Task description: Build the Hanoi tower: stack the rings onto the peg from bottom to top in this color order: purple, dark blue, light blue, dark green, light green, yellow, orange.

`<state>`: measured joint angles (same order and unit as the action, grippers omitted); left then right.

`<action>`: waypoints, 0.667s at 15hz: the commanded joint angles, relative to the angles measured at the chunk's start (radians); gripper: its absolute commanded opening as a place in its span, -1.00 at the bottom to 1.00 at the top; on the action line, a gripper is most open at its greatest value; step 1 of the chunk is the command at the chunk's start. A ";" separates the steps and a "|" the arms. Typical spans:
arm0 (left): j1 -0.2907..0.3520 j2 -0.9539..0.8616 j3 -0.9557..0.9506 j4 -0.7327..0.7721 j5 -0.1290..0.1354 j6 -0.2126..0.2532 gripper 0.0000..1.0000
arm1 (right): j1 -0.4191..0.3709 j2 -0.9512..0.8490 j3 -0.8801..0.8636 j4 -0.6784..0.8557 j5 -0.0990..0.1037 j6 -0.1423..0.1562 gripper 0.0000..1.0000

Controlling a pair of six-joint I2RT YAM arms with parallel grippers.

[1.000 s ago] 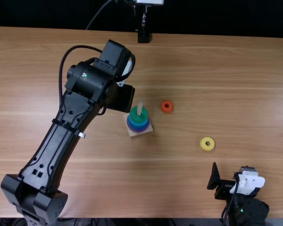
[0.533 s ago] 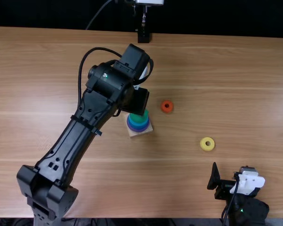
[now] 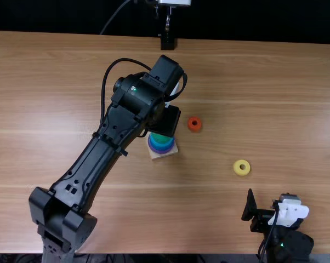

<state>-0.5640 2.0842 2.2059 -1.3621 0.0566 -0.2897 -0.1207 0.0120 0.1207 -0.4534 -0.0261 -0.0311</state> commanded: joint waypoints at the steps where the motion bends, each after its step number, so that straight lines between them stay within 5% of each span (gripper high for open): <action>1: -0.014 0.023 0.051 0.000 0.002 -0.005 -0.92 | -0.008 -0.012 -0.105 -0.059 -0.001 0.002 1.00; 8: -0.011 0.050 0.081 0.000 0.000 -0.003 -0.91 | -0.008 -0.012 -0.105 -0.059 -0.001 0.002 1.00; 10: -0.008 0.066 0.075 -0.002 0.000 -0.003 -0.77 | -0.008 -0.012 -0.105 -0.059 -0.001 0.002 1.00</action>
<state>-0.5640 2.1128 2.2524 -1.3628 0.0563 -0.2897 -0.1207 0.0120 0.1207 -0.4534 -0.0265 -0.0307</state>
